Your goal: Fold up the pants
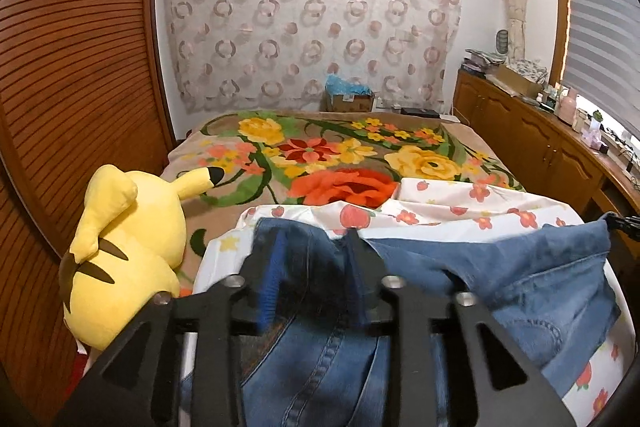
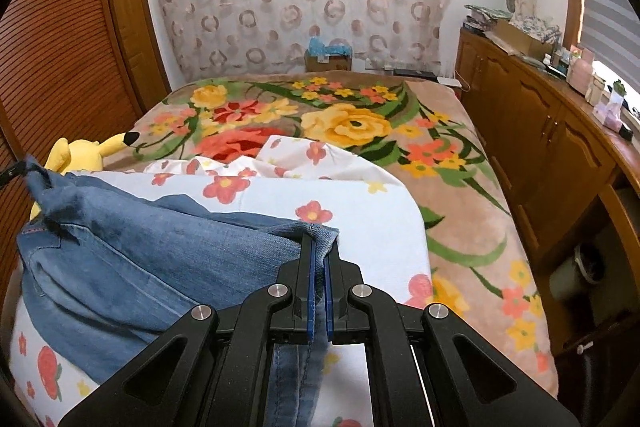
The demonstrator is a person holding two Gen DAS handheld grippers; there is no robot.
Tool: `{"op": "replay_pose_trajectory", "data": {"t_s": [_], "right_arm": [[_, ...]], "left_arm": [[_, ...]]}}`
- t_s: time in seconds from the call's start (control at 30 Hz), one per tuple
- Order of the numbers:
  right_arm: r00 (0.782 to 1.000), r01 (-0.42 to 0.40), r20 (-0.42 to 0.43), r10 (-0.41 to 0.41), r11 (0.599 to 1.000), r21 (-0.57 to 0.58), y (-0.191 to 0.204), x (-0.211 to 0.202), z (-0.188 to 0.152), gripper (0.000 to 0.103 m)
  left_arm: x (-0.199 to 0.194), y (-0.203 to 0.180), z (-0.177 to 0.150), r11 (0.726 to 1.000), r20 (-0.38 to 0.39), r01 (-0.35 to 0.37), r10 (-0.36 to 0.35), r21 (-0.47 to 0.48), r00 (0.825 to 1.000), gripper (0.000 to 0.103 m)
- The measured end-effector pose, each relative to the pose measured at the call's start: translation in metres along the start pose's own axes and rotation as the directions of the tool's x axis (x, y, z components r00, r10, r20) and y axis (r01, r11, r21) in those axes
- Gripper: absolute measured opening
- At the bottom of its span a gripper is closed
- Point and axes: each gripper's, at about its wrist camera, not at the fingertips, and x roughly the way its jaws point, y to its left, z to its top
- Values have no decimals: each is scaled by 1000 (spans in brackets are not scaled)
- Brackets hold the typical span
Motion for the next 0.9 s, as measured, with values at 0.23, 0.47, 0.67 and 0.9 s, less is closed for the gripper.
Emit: {"op": "replay_pose_trajectory", "data": {"t_s": [0.23,0.47,0.67,0.9], "right_arm": [[1000,7,-1,-7,1000,14,-1,3,4,3],[1000,-1,-4,1,1000,20,-1,-11,-3,26],[999,-25,-21,26,1000,5,4,-34,-21,29],[993,-63,-99,62,998,-1,9,-49,-54,29]], "left_arm": [[-21,-2,-4,998,26,62,-62,-28,998,78],[-23,-27,-28,994,0,111,-111,-6,994,78],[-17,-54,-53,984,-42,177,-175,38,984,78],[-14,-71,-74,972,-69,219,-214,81,974,78]]}}
